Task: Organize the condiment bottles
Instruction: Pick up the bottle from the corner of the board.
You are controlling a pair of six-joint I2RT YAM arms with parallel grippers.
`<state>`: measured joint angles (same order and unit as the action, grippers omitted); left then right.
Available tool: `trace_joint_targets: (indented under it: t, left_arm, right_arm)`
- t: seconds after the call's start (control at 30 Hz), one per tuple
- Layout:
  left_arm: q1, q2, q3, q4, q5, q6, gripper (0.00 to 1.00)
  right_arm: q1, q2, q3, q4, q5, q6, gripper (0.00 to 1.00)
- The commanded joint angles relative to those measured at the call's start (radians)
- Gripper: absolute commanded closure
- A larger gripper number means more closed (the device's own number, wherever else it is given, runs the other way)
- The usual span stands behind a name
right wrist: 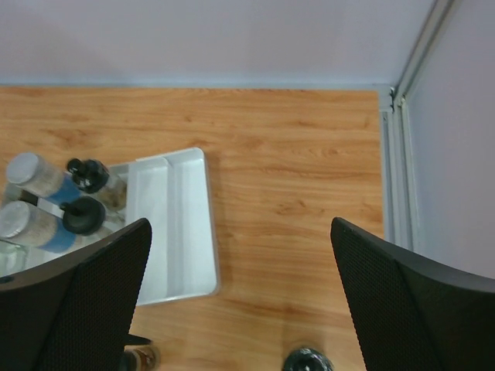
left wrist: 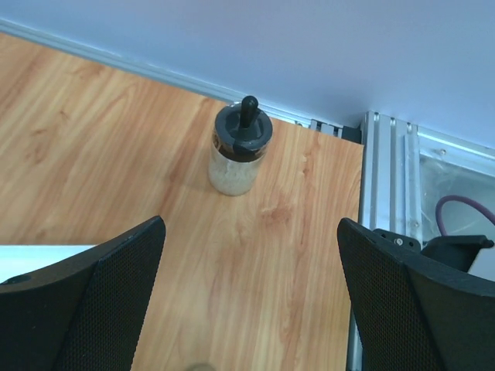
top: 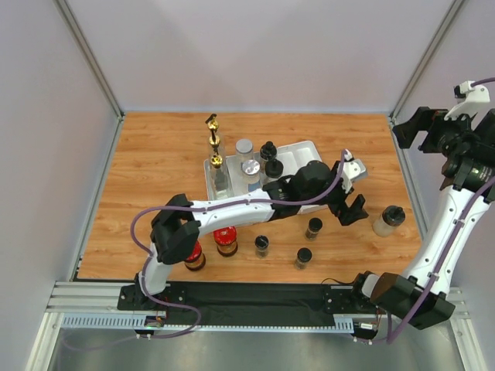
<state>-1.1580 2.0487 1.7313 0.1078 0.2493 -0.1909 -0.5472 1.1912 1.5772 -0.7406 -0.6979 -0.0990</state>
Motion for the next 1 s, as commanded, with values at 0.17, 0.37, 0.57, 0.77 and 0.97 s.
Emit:
trace_joint_targets:
  t: [0.17, 0.37, 0.57, 0.77, 0.97]
  left_arm:
    - [0.059, -0.310, -0.116, -0.181, -0.145, 0.122, 0.00]
    - [0.109, -0.551, -0.093, -0.408, -0.235, 0.230, 0.00]
    - [0.156, -0.740, -0.094, -0.576, -0.364, 0.295, 0.00]
    - [0.299, -0.941, -0.193, -0.640, -0.433, 0.266, 0.00]
    - [0.487, -1.085, -0.305, -0.683, -0.417, 0.223, 0.00]
  right_arm:
    - [-0.030, 0.062, -0.048, -0.269, 0.139, -0.404, 0.00]
    - [-0.026, 0.082, -0.175, -0.336, 0.222, -0.527, 0.01]
    - [0.010, 0.122, -0.285, -0.297, 0.354, -0.565, 0.01]
    - [0.044, 0.153, -0.374, -0.235, 0.425, -0.570, 0.01]
    - [0.072, 0.191, -0.439, -0.172, 0.515, -0.574, 0.02]
